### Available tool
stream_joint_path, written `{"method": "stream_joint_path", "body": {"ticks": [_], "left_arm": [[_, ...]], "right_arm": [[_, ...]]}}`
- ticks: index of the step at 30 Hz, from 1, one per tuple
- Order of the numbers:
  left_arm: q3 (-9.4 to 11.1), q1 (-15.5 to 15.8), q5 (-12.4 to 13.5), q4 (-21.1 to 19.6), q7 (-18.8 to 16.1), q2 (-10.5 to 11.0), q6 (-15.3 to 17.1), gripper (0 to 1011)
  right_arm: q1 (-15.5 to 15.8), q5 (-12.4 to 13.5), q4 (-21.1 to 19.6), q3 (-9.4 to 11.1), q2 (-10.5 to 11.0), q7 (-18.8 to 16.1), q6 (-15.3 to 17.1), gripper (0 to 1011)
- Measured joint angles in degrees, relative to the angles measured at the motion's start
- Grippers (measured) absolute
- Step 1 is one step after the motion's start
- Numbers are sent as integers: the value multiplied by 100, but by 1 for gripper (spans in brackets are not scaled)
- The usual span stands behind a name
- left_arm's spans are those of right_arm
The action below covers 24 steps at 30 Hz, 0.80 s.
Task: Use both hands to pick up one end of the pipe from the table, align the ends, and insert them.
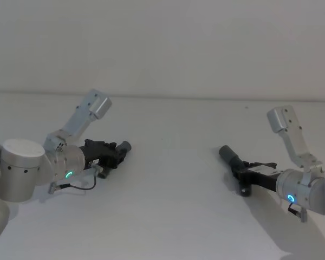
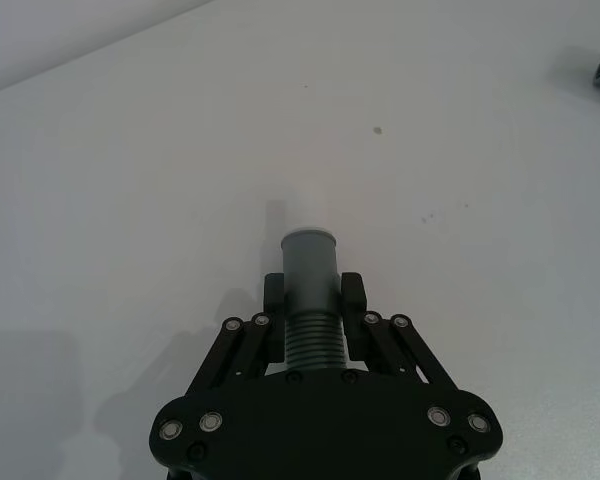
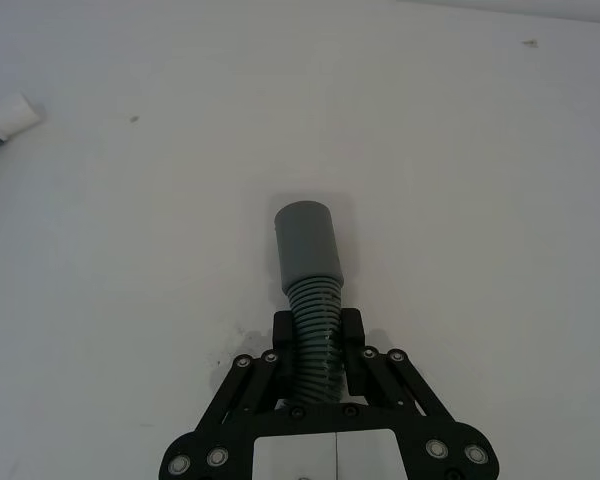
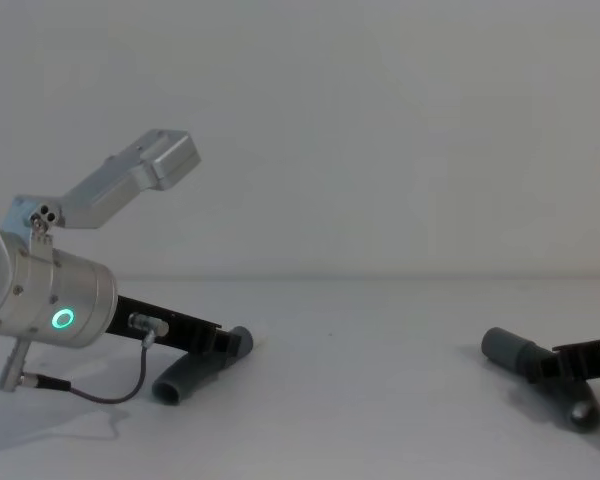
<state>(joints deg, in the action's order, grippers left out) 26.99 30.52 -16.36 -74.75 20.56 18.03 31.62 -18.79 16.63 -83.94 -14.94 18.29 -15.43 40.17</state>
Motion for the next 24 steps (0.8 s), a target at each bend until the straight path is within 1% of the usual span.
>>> {"method": "stream_joint_path", "body": {"ticks": [6, 13, 19, 24], "left_arm": [[0, -7, 22, -24, 17, 6, -47, 320], [0, -25, 85, -150, 41, 49, -208, 320], [-26, -51, 164, -353, 69, 125, -434, 320], [-47, -59, 220, -548, 164, 222, -667, 320]], "right_arm": [[15, -16, -23, 11, 1, -6, -54, 275], [67, -58, -140, 46, 29, -29, -310, 275], [110, -84, -298, 76, 84, -59, -626, 275], [132, -100, -456, 92, 176, -150, -945, 275]]}}
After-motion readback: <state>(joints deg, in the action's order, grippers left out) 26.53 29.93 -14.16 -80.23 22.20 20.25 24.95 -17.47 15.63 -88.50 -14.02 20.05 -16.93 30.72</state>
